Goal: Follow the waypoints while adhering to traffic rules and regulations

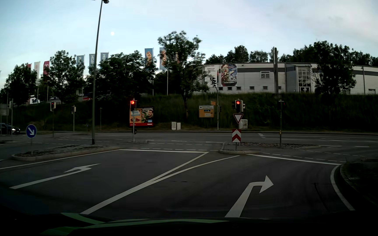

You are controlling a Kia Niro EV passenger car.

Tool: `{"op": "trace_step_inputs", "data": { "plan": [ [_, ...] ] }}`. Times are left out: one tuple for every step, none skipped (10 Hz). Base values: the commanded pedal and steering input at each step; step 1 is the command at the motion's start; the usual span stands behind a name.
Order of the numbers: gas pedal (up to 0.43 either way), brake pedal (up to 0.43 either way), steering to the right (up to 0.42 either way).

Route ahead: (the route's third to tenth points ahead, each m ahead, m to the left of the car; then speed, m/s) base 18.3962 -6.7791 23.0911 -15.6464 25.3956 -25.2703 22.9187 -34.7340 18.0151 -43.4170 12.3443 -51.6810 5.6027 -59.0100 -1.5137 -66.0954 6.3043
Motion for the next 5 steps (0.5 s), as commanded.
{"op": "trace_step_inputs", "data": {
  "plan": [
    [0.0, 0.098, 0.185],
    [0.0, 0.091, 0.186],
    [0.0, 0.091, 0.186],
    [0.0, 0.079, 0.186],
    [0.0, 0.067, 0.189]
  ]
}}
